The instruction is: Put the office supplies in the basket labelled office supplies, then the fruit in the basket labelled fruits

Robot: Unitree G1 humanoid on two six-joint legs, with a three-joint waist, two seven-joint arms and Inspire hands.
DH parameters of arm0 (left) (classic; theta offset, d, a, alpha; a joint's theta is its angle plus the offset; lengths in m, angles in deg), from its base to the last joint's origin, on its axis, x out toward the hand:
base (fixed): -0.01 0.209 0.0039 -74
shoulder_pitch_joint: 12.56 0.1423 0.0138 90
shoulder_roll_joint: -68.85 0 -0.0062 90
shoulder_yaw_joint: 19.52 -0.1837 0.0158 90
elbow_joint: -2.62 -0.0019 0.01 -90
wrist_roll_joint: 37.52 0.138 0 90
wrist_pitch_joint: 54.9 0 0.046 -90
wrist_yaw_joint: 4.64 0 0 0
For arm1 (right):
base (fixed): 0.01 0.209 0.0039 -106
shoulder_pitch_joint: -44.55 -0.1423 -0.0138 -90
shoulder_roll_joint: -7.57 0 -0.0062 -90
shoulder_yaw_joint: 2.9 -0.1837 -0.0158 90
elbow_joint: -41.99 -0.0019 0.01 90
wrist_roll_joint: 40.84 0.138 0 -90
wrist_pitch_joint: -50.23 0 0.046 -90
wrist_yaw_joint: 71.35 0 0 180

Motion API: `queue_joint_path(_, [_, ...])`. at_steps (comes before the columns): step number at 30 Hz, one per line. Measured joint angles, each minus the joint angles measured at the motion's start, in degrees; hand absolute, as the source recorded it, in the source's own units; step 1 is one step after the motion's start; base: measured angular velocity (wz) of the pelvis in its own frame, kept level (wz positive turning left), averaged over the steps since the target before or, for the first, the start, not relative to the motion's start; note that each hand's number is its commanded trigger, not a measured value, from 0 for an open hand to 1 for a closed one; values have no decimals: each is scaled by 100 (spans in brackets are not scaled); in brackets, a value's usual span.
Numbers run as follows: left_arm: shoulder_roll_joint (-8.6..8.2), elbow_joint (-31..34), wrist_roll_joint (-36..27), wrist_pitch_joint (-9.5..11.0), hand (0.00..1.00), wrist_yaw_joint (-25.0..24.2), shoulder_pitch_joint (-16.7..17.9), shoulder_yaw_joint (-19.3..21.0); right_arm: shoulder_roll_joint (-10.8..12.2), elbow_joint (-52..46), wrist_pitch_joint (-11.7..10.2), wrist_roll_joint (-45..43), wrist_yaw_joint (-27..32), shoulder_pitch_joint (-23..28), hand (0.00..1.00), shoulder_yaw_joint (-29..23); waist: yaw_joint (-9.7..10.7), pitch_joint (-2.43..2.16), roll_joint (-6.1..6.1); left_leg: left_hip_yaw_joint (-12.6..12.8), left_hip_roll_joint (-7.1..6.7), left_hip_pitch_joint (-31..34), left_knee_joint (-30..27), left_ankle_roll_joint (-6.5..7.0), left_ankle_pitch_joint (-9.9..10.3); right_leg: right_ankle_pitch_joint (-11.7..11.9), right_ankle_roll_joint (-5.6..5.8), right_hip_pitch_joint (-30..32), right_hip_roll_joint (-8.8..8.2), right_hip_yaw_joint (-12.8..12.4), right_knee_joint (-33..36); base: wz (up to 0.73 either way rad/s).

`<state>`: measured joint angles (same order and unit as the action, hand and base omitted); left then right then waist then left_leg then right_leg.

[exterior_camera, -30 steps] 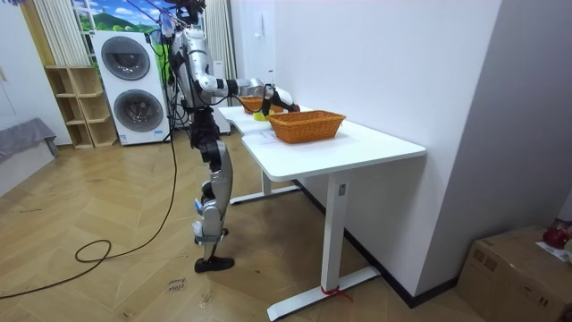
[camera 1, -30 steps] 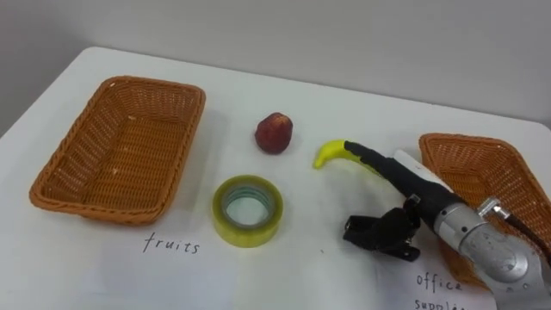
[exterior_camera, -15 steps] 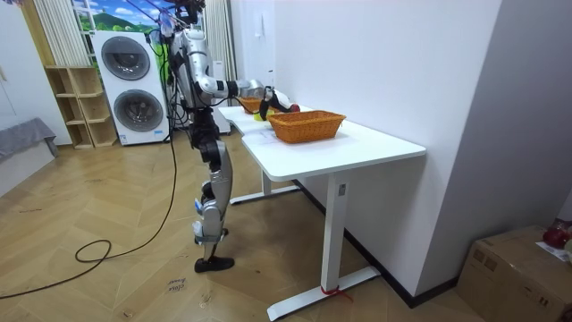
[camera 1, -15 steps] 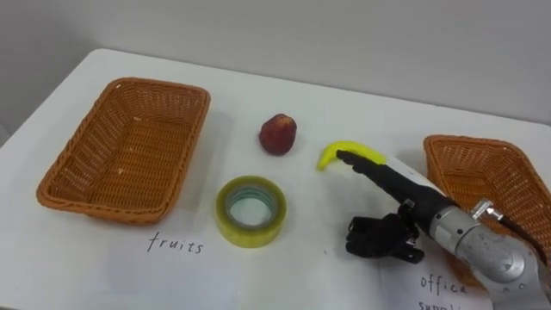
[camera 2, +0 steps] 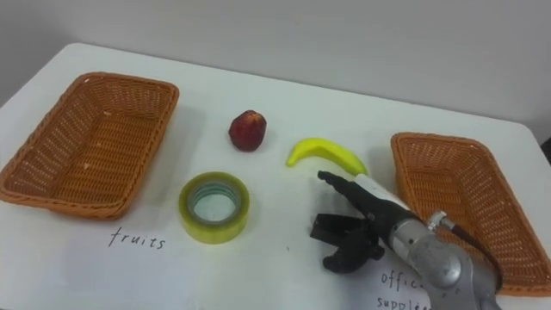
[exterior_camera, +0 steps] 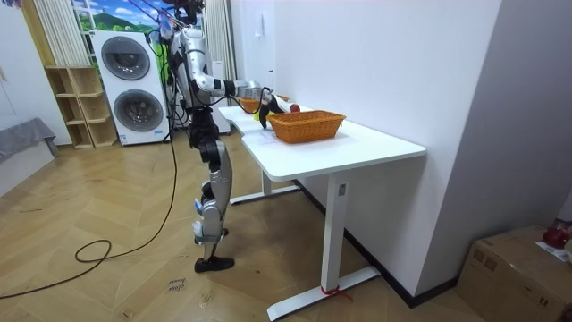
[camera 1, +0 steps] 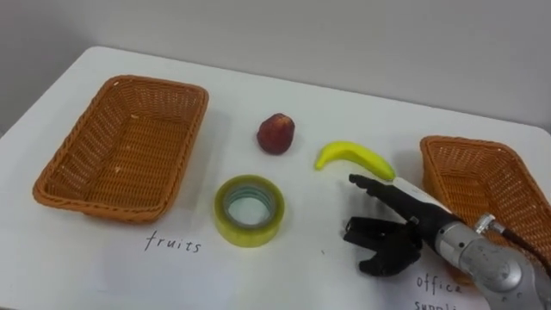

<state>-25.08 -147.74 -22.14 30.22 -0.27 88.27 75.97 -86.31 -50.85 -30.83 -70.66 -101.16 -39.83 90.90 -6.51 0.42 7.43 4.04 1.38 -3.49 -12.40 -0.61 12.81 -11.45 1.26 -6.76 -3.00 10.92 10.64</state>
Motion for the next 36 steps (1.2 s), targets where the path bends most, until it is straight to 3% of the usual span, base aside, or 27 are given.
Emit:
queue_joint_path(19, [-19,-6,-10,-28,0,-2,-3,-3,38,11,145,-390,-165,-50,0,-68,14,-3,-49,3,2,28,-19,1,1,12,-3,19,-4,26,6,0])
queue_joint_path(36, [-28,-8,-10,-236,0,-107,2,-4,78,-47,440,-643,-479,-147,0,-49,-23,-14,-80,-41,2,23,-34,1,1,18,-6,-16,-3,62,11,1])
